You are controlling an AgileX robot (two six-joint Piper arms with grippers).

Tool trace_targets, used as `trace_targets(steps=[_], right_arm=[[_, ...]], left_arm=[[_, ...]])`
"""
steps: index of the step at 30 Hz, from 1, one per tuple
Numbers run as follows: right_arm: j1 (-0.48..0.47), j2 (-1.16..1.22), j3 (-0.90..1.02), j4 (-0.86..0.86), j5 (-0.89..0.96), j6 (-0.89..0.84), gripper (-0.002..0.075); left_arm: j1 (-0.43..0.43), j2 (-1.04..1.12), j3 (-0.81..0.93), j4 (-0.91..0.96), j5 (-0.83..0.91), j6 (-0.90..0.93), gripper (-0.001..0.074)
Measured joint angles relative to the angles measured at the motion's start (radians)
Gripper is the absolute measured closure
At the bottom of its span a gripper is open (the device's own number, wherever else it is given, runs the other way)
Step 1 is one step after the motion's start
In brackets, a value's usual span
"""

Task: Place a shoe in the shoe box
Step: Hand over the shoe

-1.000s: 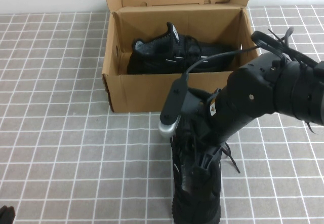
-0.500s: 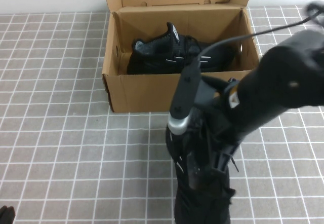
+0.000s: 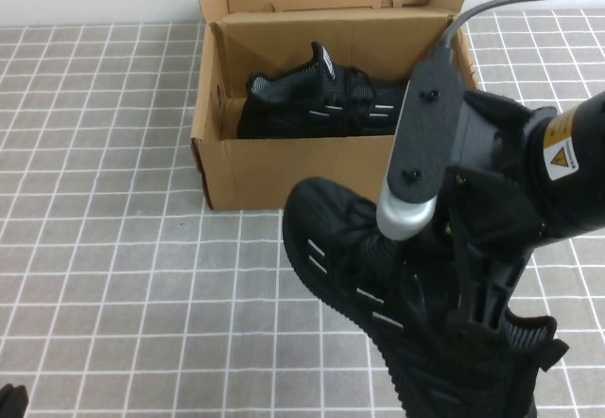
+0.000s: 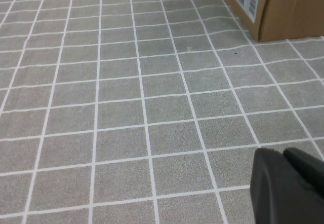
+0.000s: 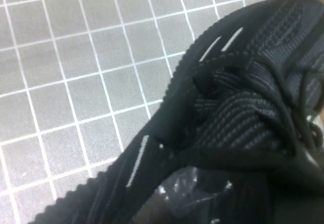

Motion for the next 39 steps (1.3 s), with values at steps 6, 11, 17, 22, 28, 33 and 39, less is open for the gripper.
trace_targets(steps=[6,11,17,22,28,33,39], right_arm=[[0.000,0.000,0.000,-0.002,-0.001,-0.002,0.0732],[0.000,0.000,0.000,0.002,-0.006,-0.002,0.0732],[0.000,0.000,0.000,0.026,-0.010,-0.002,0.0732],[0.000,0.002,0.000,0.043,-0.012,-0.054,0.0732],[0.000,0.008,0.000,0.059,-0.016,-0.200,0.0732],[0.000,0.012,0.000,0.096,-0.018,-0.350,0.0732],[0.000,0.044,0.000,0.108,-0.032,-0.489,0.0732]], left_arm=[[0.000,0.000,0.000,0.000,0.000,0.000,0.0736],[0.000,0.000,0.000,0.000,0.000,0.000,0.0736],[0.000,0.000,0.000,0.042,-0.095,0.008,0.0736],[0.000,0.000,0.000,-0.050,-0.280,-0.090,0.0736],[0.000,0.000,0.000,-0.132,-0.404,-0.226,0.0736],[-0.031,0.053,-0.053,-0.158,-0.265,-0.377,0.0736],[-0.121,0.273,-0.274,-0.162,-0.071,-0.337,0.0736]])
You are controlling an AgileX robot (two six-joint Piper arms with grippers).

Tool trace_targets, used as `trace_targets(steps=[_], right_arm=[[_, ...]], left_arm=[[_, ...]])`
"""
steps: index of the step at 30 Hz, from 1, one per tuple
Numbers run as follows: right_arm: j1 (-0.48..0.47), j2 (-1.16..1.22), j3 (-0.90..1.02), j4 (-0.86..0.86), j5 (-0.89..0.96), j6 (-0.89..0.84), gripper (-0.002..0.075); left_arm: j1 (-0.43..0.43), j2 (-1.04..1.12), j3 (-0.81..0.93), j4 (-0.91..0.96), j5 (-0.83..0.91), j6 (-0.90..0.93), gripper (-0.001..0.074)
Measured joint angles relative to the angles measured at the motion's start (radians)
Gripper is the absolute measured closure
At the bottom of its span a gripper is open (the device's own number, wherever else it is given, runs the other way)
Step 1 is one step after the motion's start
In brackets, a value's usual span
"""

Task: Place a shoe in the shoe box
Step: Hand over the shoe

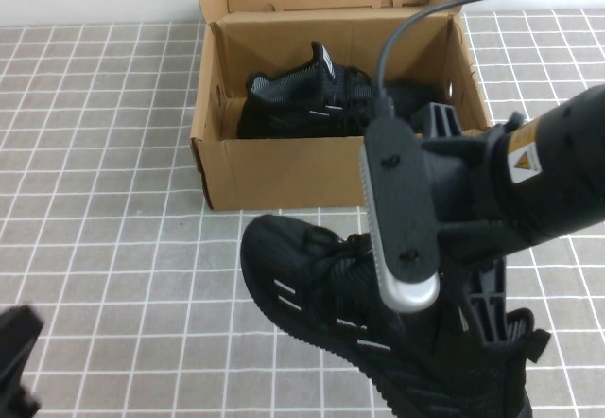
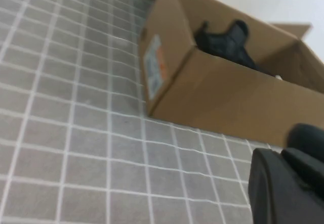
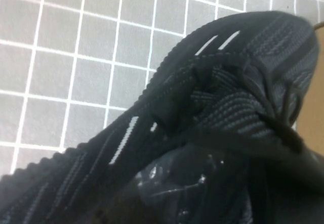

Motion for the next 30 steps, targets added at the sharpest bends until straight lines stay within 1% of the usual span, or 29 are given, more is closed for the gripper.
trace_targets(steps=[4,8,12,18,21,23,25,27,30], right_arm=[[0.000,0.018,0.000,0.002,-0.013,-0.046,0.0732],[0.000,0.023,0.000,0.002,-0.022,-0.055,0.0732],[-0.002,0.023,0.000,0.000,-0.024,-0.055,0.0732],[-0.002,0.023,0.000,0.000,-0.024,-0.055,0.0732],[-0.002,0.023,0.000,0.000,-0.024,-0.055,0.0732],[-0.002,0.023,0.000,0.000,-0.024,-0.055,0.0732],[-0.002,0.023,0.000,0.000,-0.024,-0.055,0.0732],[-0.008,0.023,0.000,-0.002,-0.024,-0.055,0.0732],[-0.042,0.023,0.000,-0.001,-0.028,-0.055,0.0732]], left_arm=[[-0.092,0.184,-0.178,-0.001,0.077,0.117,0.0736],[-0.152,0.370,-0.348,-0.005,0.172,0.225,0.0736],[-0.164,0.513,-0.485,-0.066,0.266,0.363,0.0736],[-0.165,0.696,-0.673,-0.294,0.455,0.636,0.0736],[-0.163,0.770,-0.757,-0.323,0.526,0.731,0.0736],[-0.140,0.813,-0.807,-0.340,0.577,0.798,0.0736],[-0.094,0.848,-0.836,-0.382,0.629,0.872,0.0736],[-0.029,0.884,-0.849,-0.477,0.697,0.974,0.0736],[0.105,0.939,-0.854,-0.673,0.836,1.206,0.0736]])
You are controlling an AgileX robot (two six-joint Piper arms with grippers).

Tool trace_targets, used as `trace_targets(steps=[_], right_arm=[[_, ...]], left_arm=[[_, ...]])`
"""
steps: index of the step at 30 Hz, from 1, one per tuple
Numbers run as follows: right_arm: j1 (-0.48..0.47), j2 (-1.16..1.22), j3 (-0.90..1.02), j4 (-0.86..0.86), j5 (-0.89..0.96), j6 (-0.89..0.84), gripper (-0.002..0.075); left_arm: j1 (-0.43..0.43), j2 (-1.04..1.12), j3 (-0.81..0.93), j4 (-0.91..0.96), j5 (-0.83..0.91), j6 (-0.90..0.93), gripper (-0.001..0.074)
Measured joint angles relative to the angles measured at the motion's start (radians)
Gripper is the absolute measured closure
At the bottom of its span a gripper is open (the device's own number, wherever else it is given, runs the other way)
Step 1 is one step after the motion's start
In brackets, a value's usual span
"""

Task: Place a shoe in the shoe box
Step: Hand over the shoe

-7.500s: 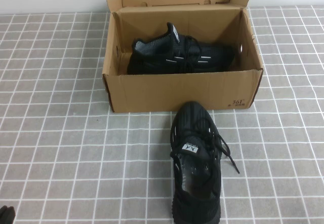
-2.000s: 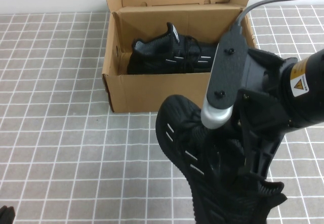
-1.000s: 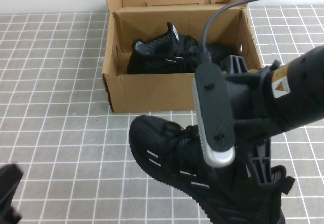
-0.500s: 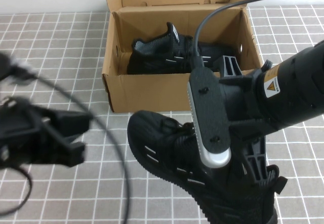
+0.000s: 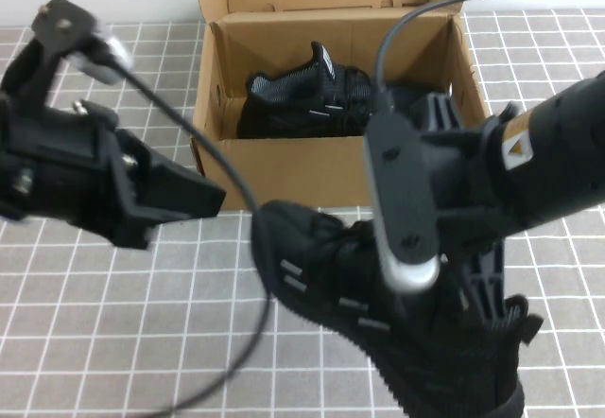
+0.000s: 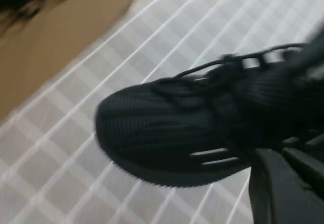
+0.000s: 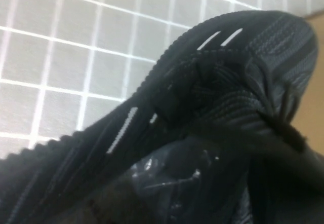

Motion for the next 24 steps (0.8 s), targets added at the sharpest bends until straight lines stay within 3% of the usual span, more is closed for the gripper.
trace_targets(steps=[3,6,10,16,24], right_arm=[[-0.039,0.000,0.000,-0.001,-0.017,-0.016,0.0732],[-0.055,0.000,0.000,-0.001,-0.043,-0.054,0.0732],[-0.057,0.016,-0.034,0.057,-0.032,-0.143,0.0732],[-0.057,0.047,-0.132,0.194,0.155,-0.312,0.0732],[-0.057,0.048,-0.153,0.202,0.244,-0.370,0.0732]], left_arm=[[0.102,0.046,-0.001,-0.159,0.047,0.198,0.0736],[0.148,0.083,-0.001,-0.214,0.050,0.313,0.0736],[0.151,0.136,-0.002,-0.215,0.052,0.372,0.0736],[0.146,0.172,-0.002,-0.196,0.052,0.414,0.0736],[0.103,0.178,-0.002,-0.120,0.052,0.316,0.0736]])
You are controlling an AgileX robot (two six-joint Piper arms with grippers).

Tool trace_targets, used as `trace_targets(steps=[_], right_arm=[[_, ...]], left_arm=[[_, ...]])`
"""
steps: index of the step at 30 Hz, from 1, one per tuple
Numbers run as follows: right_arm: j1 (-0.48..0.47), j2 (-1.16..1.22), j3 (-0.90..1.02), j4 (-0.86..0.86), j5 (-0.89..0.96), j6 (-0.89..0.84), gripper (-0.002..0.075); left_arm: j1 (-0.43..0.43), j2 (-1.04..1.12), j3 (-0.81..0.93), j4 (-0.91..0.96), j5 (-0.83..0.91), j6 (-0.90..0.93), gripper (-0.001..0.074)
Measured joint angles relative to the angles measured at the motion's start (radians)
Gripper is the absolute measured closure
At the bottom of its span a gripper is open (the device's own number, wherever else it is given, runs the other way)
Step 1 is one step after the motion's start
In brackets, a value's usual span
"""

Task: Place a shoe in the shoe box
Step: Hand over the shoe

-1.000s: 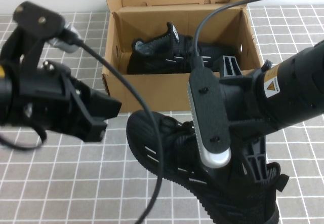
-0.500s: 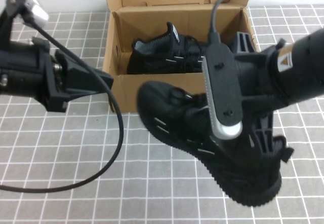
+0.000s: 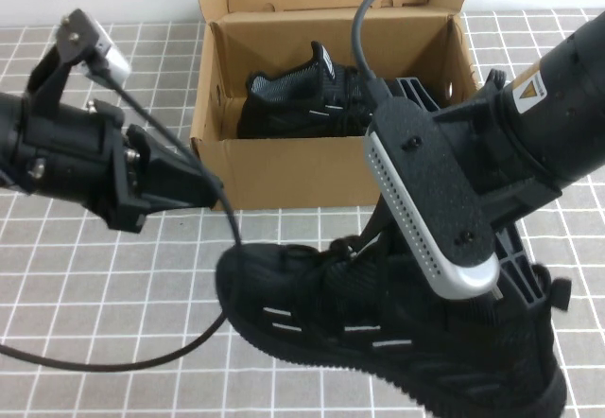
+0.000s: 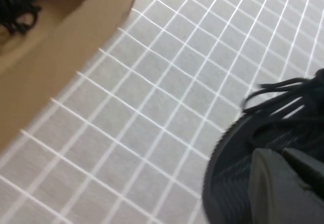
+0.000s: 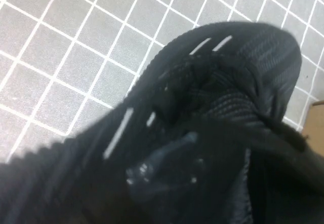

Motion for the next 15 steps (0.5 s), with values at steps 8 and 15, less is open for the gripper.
trace_targets(steps=[8,15], right_arm=[[0.000,0.000,-0.002,-0.006,-0.021,-0.039,0.0732],[0.000,0.000,-0.002,-0.045,-0.028,-0.045,0.0732]], left_arm=[[-0.005,0.021,-0.006,0.038,0.004,-0.235,0.0687],[-0.005,0.049,-0.029,0.050,0.004,-0.368,0.0302]])
